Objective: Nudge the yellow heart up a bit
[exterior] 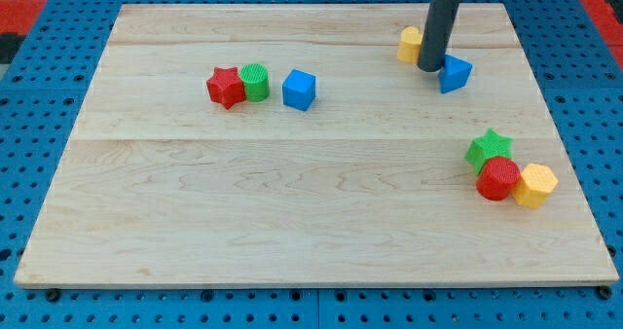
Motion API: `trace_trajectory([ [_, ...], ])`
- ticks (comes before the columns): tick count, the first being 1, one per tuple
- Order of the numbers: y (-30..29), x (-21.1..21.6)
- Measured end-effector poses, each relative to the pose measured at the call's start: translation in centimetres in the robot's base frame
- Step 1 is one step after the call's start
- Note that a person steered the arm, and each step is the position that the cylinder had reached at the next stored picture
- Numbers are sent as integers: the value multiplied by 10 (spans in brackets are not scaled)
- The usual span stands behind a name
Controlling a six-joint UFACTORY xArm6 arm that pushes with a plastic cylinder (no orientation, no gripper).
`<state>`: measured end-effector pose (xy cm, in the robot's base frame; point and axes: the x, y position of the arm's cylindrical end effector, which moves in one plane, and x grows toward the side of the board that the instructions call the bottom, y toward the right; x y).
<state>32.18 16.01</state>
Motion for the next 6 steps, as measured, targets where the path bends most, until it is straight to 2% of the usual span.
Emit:
trace_trajectory([
  [2, 45, -5],
  [3, 36, 6],
  [4, -12, 32],
  [5, -28, 42],
  [6, -25, 9],
])
